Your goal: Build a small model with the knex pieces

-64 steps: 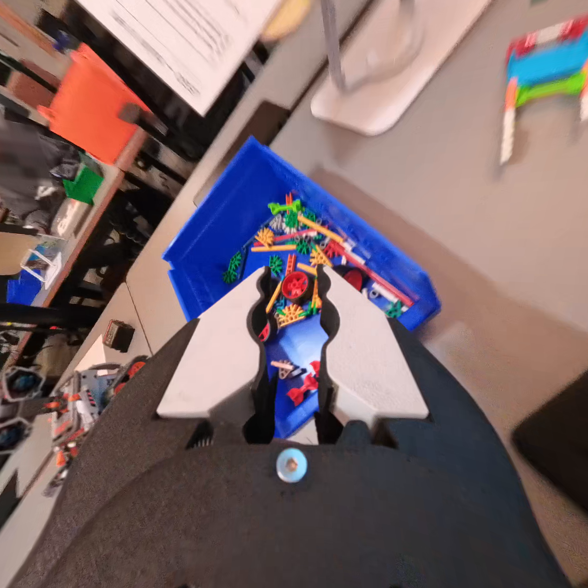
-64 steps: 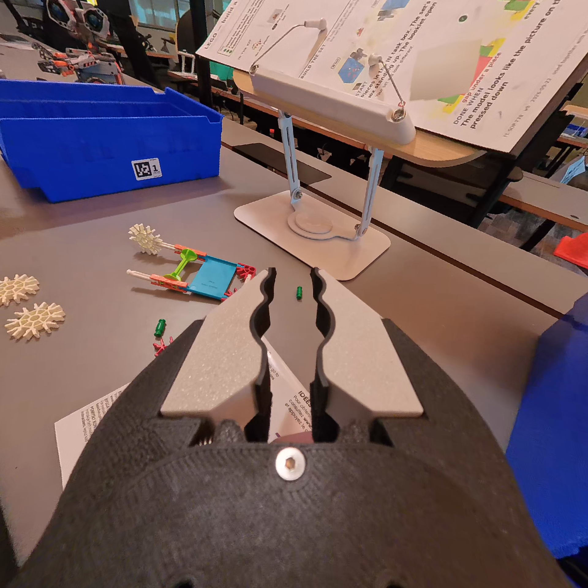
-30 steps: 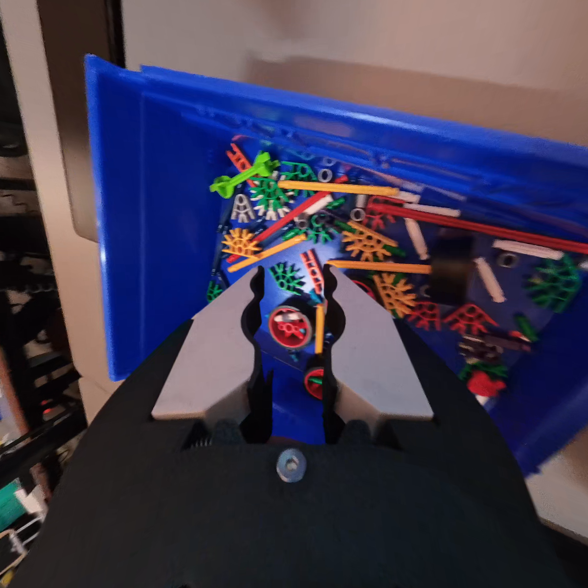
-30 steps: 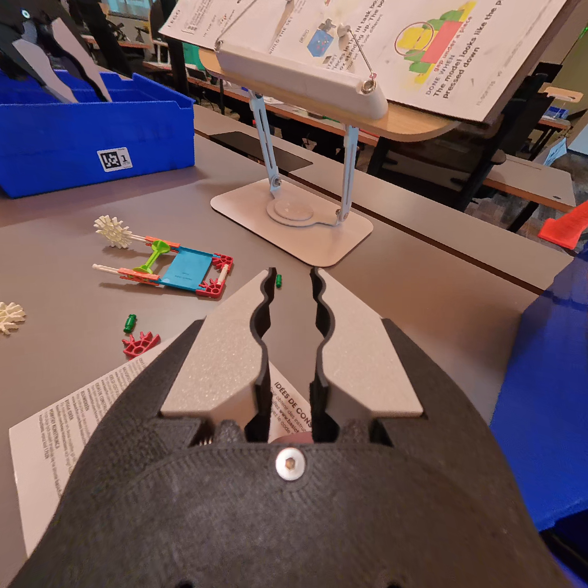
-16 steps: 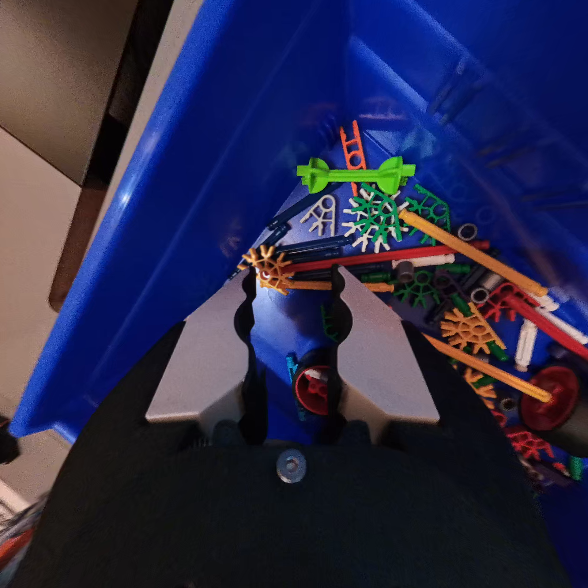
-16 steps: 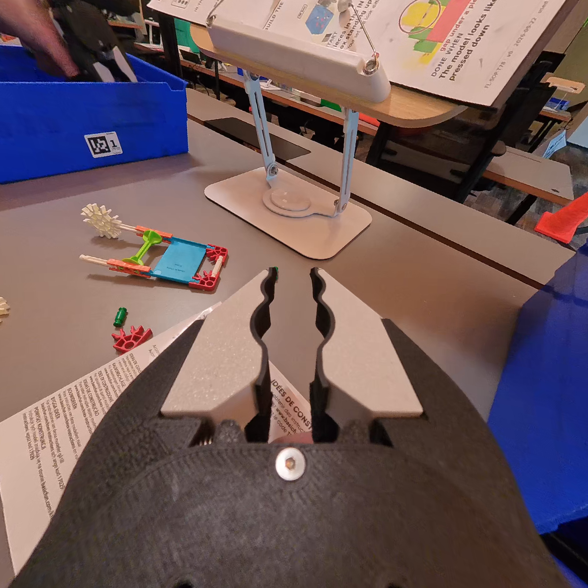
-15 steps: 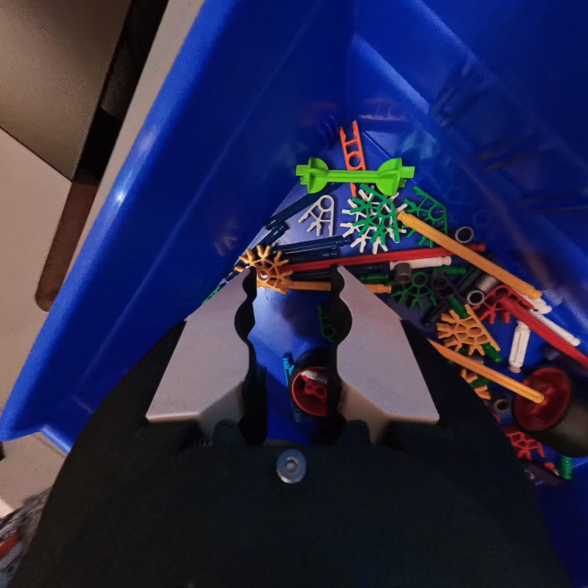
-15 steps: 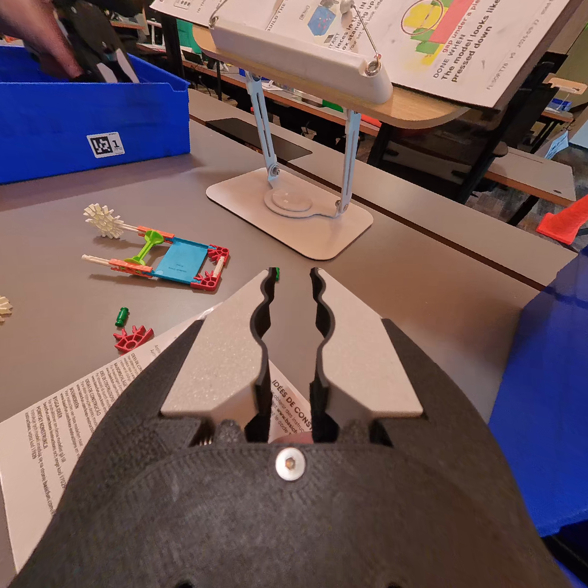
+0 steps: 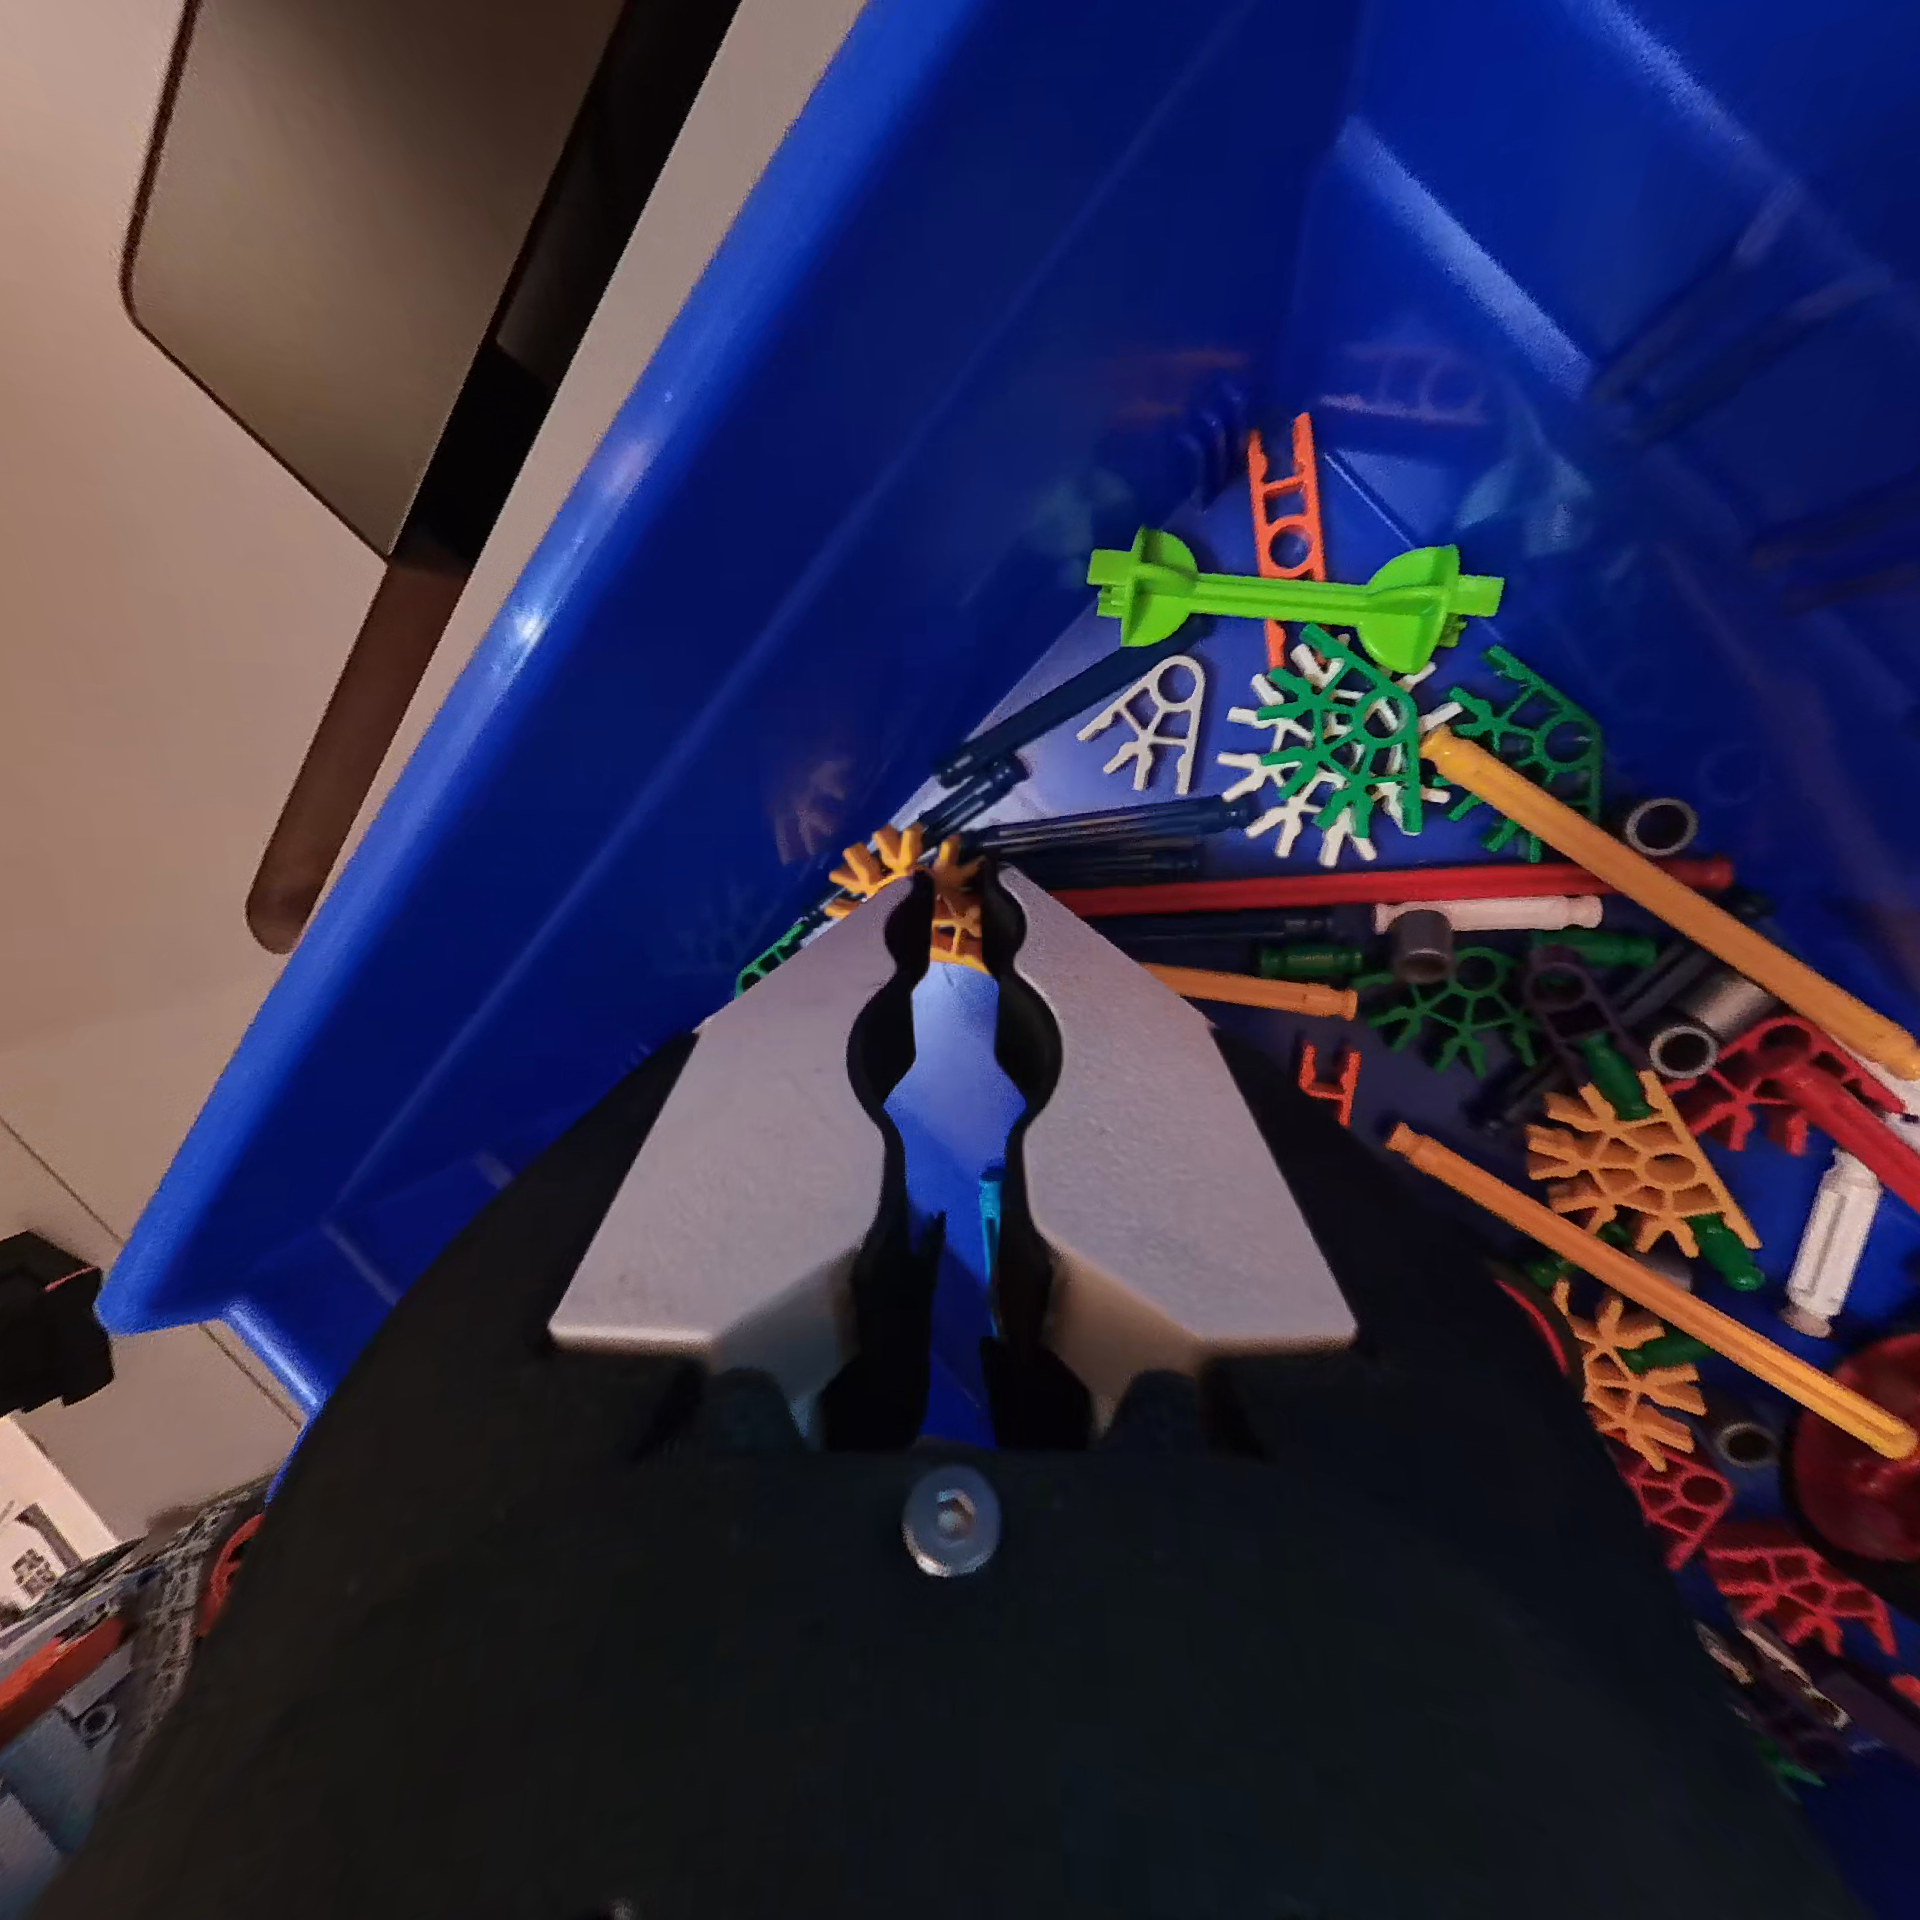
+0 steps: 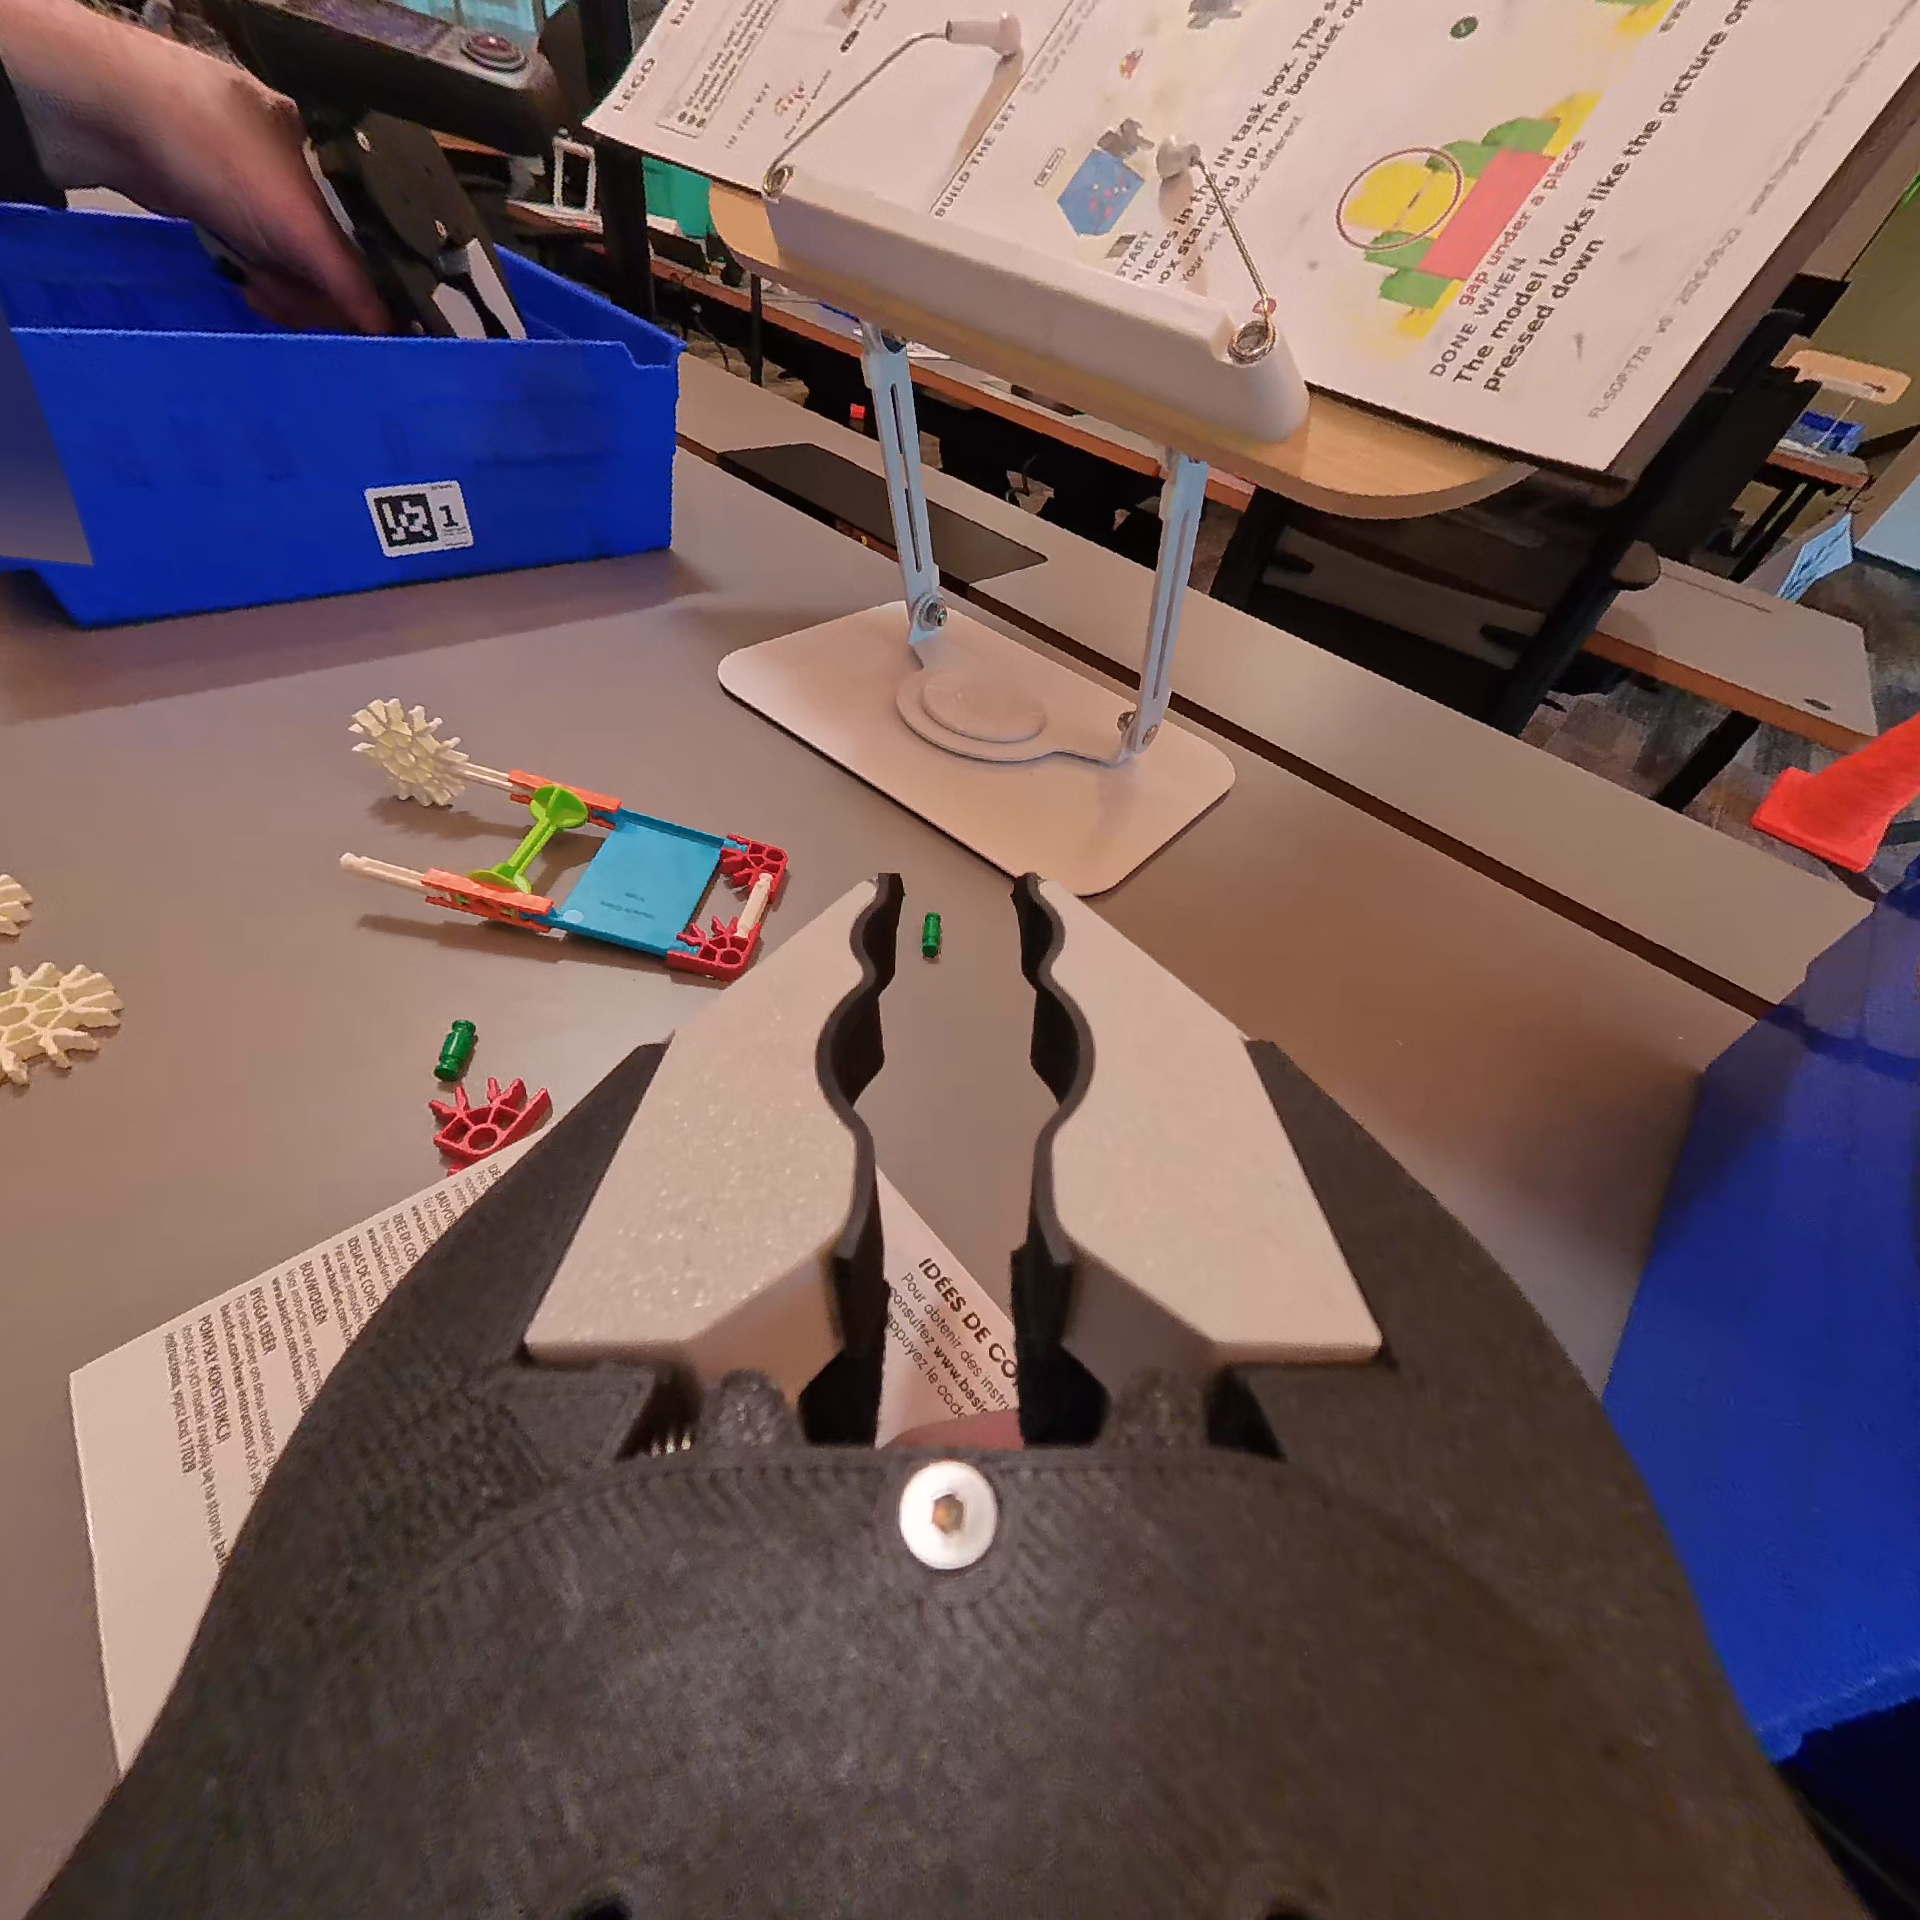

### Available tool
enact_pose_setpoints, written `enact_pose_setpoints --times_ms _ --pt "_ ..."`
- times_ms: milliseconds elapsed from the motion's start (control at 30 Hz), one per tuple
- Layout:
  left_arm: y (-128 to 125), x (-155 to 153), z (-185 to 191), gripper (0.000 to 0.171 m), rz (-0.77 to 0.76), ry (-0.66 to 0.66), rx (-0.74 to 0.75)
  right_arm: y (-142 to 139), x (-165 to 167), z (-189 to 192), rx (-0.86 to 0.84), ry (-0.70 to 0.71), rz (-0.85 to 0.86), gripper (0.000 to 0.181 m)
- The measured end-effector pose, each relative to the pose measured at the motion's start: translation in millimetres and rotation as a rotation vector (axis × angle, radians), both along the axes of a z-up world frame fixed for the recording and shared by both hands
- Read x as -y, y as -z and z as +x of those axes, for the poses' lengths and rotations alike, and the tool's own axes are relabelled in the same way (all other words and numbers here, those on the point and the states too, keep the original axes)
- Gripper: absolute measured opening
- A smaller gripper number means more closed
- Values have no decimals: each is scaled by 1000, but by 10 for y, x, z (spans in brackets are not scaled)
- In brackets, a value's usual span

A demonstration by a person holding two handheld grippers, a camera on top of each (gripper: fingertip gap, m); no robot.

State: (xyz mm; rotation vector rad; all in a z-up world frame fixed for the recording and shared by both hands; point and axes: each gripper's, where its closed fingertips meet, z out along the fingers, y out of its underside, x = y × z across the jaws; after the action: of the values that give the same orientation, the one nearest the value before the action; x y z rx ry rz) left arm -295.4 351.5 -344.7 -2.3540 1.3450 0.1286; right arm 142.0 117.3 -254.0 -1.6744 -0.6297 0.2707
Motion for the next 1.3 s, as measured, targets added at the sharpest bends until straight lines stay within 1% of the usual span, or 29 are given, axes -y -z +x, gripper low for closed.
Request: enact_pose_setpoints --times_ms 133,200,233,333,367,400,433,467,500,533,567,667,700,733,800,867,900,933,967,1067,1100,1133,1167,1300 --pt "9 -6 -14 5 12 7 -26 -9 2 3 1 1 3 21" --pt "-39 -27 4 0 39 15 -18 -11 3 3 1 1 4 21" --pt "-69 -46 -6 0 57 12 -23 -13 3 3 1 1 5 21" --pt "-69 -6 -27 0 36 11 -19 -15 5 -2 3 -1 6 21" --pt "-107 -38 -48 0 63 5 -21 -16 6 -3 3 -2 6 21" --pt "-144 -46 -60 3 69 -2 -14 -16 7 -3 3 -2 6 21" --pt "-176 -49 -70 10 64 -10 0 -16 8 -4 3 -3 6 21" --pt "-187 -43 -96 11 50 -7 -2 -15 7 -5 4 -3 5 21" --pt "-163 -16 -138 13 27 26 -38 -11 7 -7 4 -4 4 21" --pt "-147 0 -145 16 28 85 -70 -6 7 -9 6 -5 2 21" --pt "-128 2 -161 19 31 114 -105 -2 6 -9 6 -5 0 21" --pt "3 55 -209 31 12 236 -255 0 7 -11 7 -6 0 21" --pt "36 47 -225 36 11 255 -298 0 7 -10 7 -6 0 21" --pt "47 35 -214 30 11 267 -314 -2 8 -10 8 -6 1 21" --pt "36 4 -187 35 6 286 -322 -3 8 -9 8 -6 1 21" --pt "37 -19 -193 38 -28 274 -317 -2 8 -9 8 -7 1 21" --pt "39 -40 -197 38 -38 263 -310 -4 9 -10 8 -7 1 21" --pt "58 -58 -216 31 -48 252 -314 -7 11 -11 8 -7 2 21" --pt "64 -66 -206 29 -52 258 -303 -11 13 -11 8 -8 4 21" --pt "66 -69 -211 28 -58 265 -287 -28 20 -12 7 -10 10 21" --pt "81 -41 -208 21 -64 283 -290 -33 22 -13 6 -11 11 21" --pt "103 -8 -209 10 -72 296 -298 -35 23 -15 6 -12 12 21" --pt "107 -34 -234 5 -45 292 -326 -33 23 -16 7 -13 11 21" --pt "104 -58 -240 5 -22 284 -337 -32 26 -19 11 -12 12 21"
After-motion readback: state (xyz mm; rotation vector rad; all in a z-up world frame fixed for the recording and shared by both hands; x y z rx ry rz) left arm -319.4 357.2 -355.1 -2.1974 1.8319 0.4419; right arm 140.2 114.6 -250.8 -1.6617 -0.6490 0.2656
